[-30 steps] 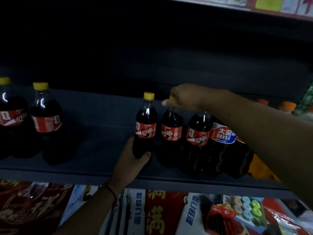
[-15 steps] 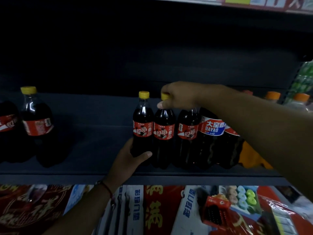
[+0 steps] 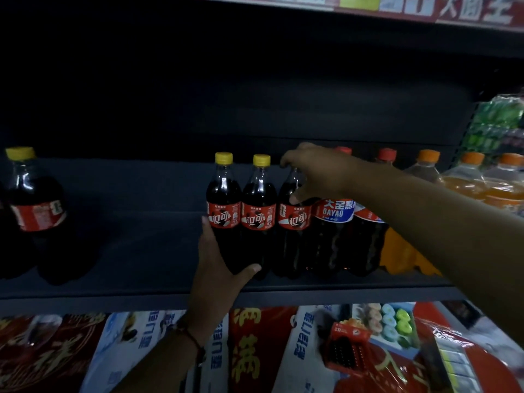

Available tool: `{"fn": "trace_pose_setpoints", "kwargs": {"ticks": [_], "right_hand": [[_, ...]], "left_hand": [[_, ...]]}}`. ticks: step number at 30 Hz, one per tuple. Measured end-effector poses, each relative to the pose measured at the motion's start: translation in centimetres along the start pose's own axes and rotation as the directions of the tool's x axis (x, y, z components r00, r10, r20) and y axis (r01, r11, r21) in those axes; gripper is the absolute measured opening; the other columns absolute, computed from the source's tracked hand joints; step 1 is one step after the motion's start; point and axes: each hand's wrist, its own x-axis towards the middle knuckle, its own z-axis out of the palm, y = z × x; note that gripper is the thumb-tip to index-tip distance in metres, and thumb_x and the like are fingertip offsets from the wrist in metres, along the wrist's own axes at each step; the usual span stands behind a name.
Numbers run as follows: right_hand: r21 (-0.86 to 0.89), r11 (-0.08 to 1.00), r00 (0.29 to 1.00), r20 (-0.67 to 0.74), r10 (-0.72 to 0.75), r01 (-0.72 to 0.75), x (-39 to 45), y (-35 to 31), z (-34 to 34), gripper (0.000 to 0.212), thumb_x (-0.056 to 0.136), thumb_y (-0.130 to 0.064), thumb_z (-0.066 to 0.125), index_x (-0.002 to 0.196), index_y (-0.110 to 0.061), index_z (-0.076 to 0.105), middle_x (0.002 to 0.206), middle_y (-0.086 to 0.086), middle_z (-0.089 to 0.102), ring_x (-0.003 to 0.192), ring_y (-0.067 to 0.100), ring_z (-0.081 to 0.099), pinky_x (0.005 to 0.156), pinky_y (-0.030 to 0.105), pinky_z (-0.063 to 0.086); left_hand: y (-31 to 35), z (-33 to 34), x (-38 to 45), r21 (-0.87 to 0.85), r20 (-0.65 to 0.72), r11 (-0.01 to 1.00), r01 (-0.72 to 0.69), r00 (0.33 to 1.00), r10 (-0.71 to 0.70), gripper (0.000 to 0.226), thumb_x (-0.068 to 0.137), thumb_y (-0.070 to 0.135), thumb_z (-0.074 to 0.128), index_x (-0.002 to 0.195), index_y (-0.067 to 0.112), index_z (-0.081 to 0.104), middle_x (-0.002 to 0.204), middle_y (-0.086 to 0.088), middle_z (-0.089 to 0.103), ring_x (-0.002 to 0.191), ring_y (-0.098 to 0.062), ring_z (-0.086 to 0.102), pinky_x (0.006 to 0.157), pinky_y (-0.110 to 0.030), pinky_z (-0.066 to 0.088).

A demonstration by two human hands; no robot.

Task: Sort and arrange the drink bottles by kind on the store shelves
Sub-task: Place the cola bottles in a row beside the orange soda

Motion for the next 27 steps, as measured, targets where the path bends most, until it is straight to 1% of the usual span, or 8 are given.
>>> {"fn": "trace_pose_setpoints", "kwargs": {"ticks": [8,13,15,17,20,23,25,27], "right_hand": [[0.129,0.992,0.994,-0.108,0.02,-0.006,-1.1,0.4,1.2,0.074,0.076,-0.031,0.081,0.139,-0.024,0.042,0.138,0.002,0.04,0.113,0.023,0.054,0.09,0.041,0.052],[0.118,0.993,0.989,-0.146,0.036,-0.019,-1.5,-0.1,2.2,0.075,0.08,-0.032,0.077,0.144,-0.023,0.037,0.155,0.007,0.025,0.127,0.031,0.047,0.1,0.043,0.046],[0.101,0.995,0.97,-0.241,0.042,-0.018,-1.9,-1.3,2.7,0.078,0.081,-0.037,0.075,0.147,-0.02,0.036,0.159,0.013,0.02,0.138,0.035,0.035,0.111,0.045,0.036],[0.089,0.995,0.916,-0.402,0.006,0.033,-2.0,-4.0,3.3,0.072,0.08,-0.038,0.075,0.142,-0.017,0.045,0.155,0.016,0.03,0.139,0.036,0.034,0.114,0.047,0.03],[0.129,0.98,0.849,-0.525,-0.065,0.155,-1.2,-9.7,3.9,0.062,0.081,-0.036,0.073,0.136,-0.018,0.051,0.15,0.012,0.039,0.139,0.033,0.035,0.117,0.048,0.024],[0.449,0.85,0.91,-0.406,-0.081,0.276,0.7,-16.8,4.1,0.059,0.086,-0.043,0.065,0.139,-0.031,0.043,0.151,-0.007,0.033,0.136,0.016,0.034,0.108,0.034,0.033],[0.632,0.72,0.942,-0.322,-0.093,0.287,3.0,-21.5,4.3,0.06,0.087,-0.045,0.065,0.14,-0.035,0.039,0.148,-0.011,0.032,0.133,0.011,0.036,0.098,0.027,0.032],[0.751,0.609,0.964,-0.251,-0.091,0.253,5.9,-25.9,4.5,0.065,0.087,-0.046,0.065,0.143,-0.033,0.035,0.15,-0.008,0.032,0.132,0.014,0.04,0.096,0.031,0.037]], "left_hand": [[-0.3,0.9,0.0,0.04,-0.047,0.999,-0.028,0.998,0.03,0.134,0.07,0.038,0.088,0.147,0.055,-0.02,0.163,0.016,0.01,0.147,-0.007,0.021,0.111,-0.032,0.024],[-0.2,0.8,-0.1,0.051,-0.029,0.998,-0.045,0.998,0.047,0.131,0.072,0.045,0.084,0.145,0.056,-0.023,0.161,0.019,0.008,0.14,0.003,0.018,0.109,-0.028,0.025],[0.0,-0.3,-0.3,0.078,-0.009,0.995,-0.054,0.998,0.055,0.123,0.074,0.053,0.08,0.144,0.06,-0.021,0.16,0.025,0.005,0.142,0.005,0.013,0.111,-0.027,0.023],[0.4,-2.9,-0.6,0.136,-0.02,0.988,-0.073,0.997,0.077,0.106,0.079,0.063,0.07,0.144,0.063,-0.014,0.161,0.027,0.005,0.147,0.004,0.01,0.115,-0.027,0.021],[0.7,-10.0,-0.4,0.18,-0.235,0.973,-0.144,0.954,0.184,0.074,0.088,0.06,0.059,0.15,0.048,0.021,0.15,0.027,0.031,0.142,0.001,0.03,0.113,-0.021,0.032],[-0.5,-18.6,-0.4,0.338,-0.535,0.933,-0.121,0.791,0.296,0.053,0.096,0.044,0.059,0.143,0.022,0.045,0.138,0.007,0.048,0.131,-0.014,0.046,0.108,-0.034,0.041],[-3.1,-23.6,-0.1,0.277,-0.672,0.96,0.039,0.722,0.164,0.054,0.096,0.041,0.061,0.141,0.016,0.046,0.135,0.0,0.048,0.127,-0.018,0.047,0.107,-0.04,0.042],[-5.4,-27.1,0.7,0.113,-0.719,0.975,0.189,0.693,-0.051,0.066,0.091,0.053,0.062,0.143,0.017,0.043,0.137,-0.003,0.048,0.127,-0.02,0.047,0.108,-0.045,0.043]]}}
